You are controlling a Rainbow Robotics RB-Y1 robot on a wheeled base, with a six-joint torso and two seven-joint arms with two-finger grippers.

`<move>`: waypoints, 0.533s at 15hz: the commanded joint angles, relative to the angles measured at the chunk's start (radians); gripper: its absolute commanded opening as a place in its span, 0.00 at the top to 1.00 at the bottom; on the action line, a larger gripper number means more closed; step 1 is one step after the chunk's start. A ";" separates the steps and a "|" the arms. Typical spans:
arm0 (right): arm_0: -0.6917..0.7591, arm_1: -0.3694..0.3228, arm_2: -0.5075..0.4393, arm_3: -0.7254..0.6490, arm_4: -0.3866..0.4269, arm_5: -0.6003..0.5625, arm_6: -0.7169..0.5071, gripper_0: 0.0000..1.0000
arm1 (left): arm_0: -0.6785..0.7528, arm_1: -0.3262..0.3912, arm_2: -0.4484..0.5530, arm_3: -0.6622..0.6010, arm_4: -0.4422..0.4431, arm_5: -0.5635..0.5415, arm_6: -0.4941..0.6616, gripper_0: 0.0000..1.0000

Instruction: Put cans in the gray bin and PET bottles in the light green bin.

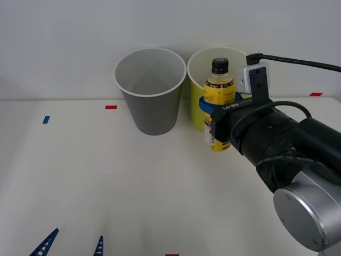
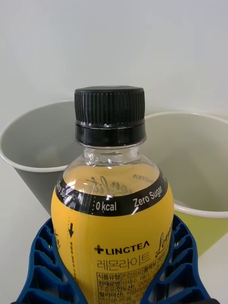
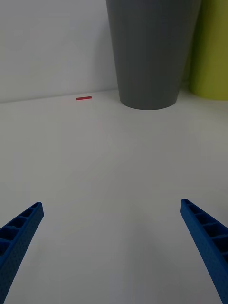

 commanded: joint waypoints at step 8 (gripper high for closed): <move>-0.359 0.013 -0.258 0.065 -0.178 0.207 -0.059 1.00 | 0.000 0.000 0.000 0.000 0.000 0.000 0.000 0.00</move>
